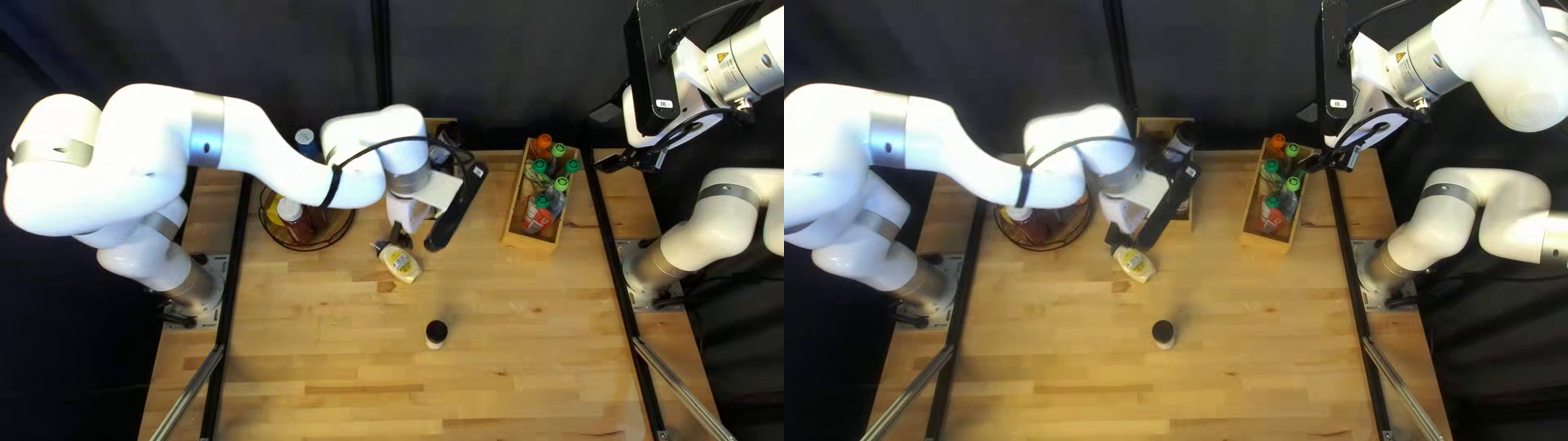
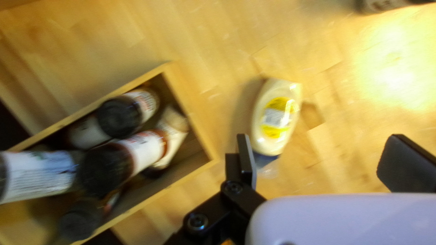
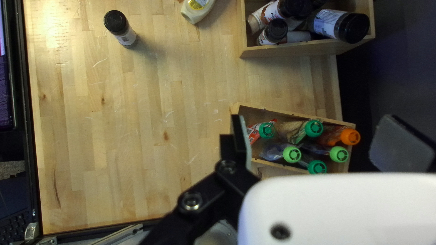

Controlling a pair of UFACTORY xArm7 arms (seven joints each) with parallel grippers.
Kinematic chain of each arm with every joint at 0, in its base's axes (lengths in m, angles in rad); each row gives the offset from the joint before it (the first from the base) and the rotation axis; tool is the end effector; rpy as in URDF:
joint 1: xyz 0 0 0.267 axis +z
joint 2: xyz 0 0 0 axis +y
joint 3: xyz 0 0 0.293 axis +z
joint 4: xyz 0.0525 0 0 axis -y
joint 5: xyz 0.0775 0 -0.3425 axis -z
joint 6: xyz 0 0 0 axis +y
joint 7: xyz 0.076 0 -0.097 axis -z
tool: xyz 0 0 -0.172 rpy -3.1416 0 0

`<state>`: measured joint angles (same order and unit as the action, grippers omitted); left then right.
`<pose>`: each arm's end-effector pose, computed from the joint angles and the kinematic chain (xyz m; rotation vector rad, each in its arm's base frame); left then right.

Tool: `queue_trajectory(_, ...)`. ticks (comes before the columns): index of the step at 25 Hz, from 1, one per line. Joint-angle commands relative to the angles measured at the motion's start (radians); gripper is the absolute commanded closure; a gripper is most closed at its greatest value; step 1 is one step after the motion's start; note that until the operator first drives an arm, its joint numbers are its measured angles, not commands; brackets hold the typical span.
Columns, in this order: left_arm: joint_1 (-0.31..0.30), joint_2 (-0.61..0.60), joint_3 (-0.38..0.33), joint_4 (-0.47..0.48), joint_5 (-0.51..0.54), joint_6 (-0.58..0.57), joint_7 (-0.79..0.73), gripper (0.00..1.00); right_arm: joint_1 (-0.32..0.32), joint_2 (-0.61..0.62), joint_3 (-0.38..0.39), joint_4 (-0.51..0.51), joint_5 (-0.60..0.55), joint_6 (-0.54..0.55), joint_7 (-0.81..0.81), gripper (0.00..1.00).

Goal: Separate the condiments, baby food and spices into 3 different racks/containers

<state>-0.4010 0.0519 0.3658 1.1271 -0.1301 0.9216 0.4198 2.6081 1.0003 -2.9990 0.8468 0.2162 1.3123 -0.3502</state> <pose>0.5218 -0.0394 0.2106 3.0138 -0.5896 0.2647 0.2942 -0.0631 0.4413 2.9245 -0.1054 0.7854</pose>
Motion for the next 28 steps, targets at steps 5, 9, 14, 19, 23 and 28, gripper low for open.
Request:
queue_trajectory(5,-0.156,0.134,-0.048,0.079,0.153,-0.041,-0.618,0.00,0.000,0.000,0.000,0.000,0.000,0.000,0.000,0.00)
queue_trajectory(9,-0.201,0.230,-0.039,0.148,0.193,-0.021,-0.814,0.00,0.000,0.000,0.000,0.000,0.000,0.000,0.000,0.00)
queue_trajectory(14,-0.219,0.305,-0.026,0.182,0.200,-0.026,-0.937,0.00,0.000,0.000,0.000,0.000,0.000,0.000,0.000,0.00)
queue_trajectory(19,-0.198,0.356,-0.022,0.184,0.173,-0.052,-0.957,0.00,0.000,0.000,0.000,0.000,0.000,0.000,0.000,0.00)
queue_trajectory(23,-0.195,0.399,-0.021,0.204,0.164,-0.053,-0.982,0.03,0.000,0.000,0.000,0.000,0.000,0.000,0.000,0.00)
queue_trajectory(28,-0.195,0.433,-0.028,0.230,0.157,-0.044,-0.985,0.96,0.000,0.000,0.000,0.000,0.000,0.000,0.000,0.00)
